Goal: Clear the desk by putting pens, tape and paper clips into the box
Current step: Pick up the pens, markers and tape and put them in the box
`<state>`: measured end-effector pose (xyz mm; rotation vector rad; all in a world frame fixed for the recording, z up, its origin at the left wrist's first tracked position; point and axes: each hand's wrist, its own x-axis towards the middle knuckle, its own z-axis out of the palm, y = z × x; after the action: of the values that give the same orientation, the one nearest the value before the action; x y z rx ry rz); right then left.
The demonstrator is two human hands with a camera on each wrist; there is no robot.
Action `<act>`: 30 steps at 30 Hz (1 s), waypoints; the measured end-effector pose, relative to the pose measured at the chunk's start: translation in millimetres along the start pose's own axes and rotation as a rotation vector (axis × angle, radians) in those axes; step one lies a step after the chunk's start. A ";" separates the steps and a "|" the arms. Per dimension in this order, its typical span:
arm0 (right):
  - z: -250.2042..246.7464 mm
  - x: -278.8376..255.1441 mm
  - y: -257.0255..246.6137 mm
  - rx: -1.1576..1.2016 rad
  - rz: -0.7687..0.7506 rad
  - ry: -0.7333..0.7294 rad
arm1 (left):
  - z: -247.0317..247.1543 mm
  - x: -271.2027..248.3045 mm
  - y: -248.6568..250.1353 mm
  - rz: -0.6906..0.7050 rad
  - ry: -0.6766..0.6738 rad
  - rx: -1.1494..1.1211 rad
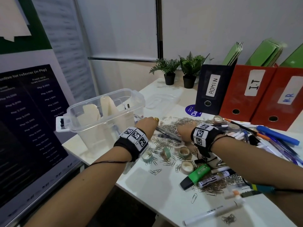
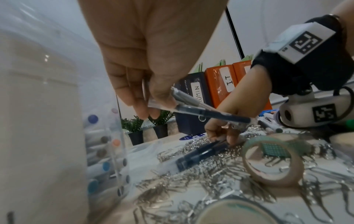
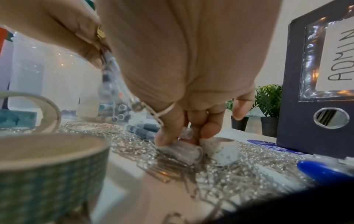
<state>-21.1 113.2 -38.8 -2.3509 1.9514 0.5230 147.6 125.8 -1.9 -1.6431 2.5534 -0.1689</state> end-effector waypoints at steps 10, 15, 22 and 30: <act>-13.6 -4.2 -1.8 0.191 0.030 0.056 | -23.6 -34.3 -32.0 -0.077 0.276 0.231; -18.9 -6.0 6.6 0.270 0.043 0.134 | -39.9 -42.4 -52.7 -0.185 0.353 0.132; -20.3 -16.7 10.0 0.405 0.083 0.205 | -50.8 -56.5 -84.0 -0.405 0.411 -0.136; -50.4 -27.6 5.2 0.781 0.090 0.431 | -53.3 -56.3 -102.4 -0.699 0.296 -0.254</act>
<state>-18.7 125.9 17.5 -1.9452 1.9019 -0.6909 255.3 137.0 67.2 -2.7390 2.1147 -0.1479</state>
